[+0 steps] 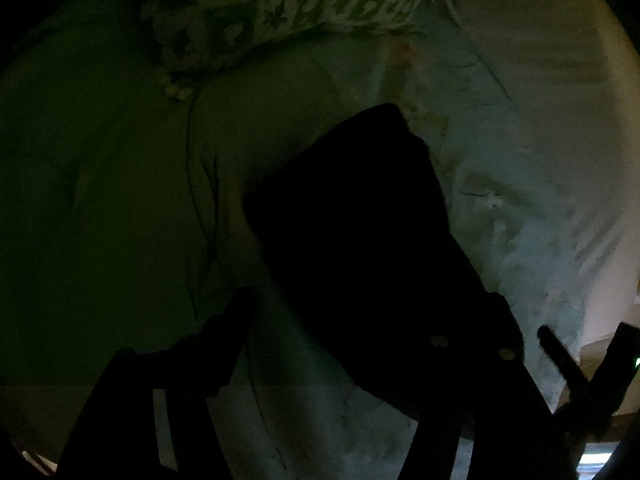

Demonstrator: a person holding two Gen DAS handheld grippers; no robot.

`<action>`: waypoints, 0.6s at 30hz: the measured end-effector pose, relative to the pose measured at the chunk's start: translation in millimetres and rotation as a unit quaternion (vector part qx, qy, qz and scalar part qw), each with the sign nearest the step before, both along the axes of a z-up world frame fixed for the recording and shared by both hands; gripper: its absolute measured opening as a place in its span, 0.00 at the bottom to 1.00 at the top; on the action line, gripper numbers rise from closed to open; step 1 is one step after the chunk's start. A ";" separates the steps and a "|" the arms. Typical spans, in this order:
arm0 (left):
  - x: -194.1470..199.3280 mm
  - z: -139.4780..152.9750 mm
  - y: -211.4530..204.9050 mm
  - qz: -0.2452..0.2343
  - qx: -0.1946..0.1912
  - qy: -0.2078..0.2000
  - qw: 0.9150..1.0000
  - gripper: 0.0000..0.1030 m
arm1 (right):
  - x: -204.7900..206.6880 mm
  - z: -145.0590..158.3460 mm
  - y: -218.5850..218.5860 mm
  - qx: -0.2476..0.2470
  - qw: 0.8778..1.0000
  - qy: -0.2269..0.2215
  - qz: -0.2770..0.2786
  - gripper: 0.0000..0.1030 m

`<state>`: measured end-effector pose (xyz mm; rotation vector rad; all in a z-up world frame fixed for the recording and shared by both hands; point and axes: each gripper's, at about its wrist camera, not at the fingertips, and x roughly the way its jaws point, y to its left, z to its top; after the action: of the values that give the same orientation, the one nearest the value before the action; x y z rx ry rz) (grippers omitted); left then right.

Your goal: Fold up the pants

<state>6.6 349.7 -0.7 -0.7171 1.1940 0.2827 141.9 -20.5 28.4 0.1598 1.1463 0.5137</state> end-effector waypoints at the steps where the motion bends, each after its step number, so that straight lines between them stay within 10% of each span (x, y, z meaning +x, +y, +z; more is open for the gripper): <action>1: 1.9 -2.3 1.5 -0.001 0.001 0.003 1.000 0.63 | 6.9 -3.1 -1.7 -0.003 1.000 0.004 -0.001 0.38; 12: 19.4 -15.6 13.3 -0.020 0.006 -0.009 1.000 0.58 | 52.2 -69.9 41.3 -0.006 0.995 0.082 0.059 0.39; 16: 18.8 -15.1 15.1 -0.029 -0.003 -0.041 0.999 0.20 | 44.4 -73.3 45.8 0.011 0.995 0.083 0.058 0.22; 18: 10.0 -1.5 18.2 -0.030 -0.013 -0.072 0.997 0.17 | 39.2 -64.4 41.1 0.023 0.996 0.073 0.054 0.14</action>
<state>16.6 367.8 -2.1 -0.7116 1.0822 0.1629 181.1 20.6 -36.0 0.1780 1.2911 0.6319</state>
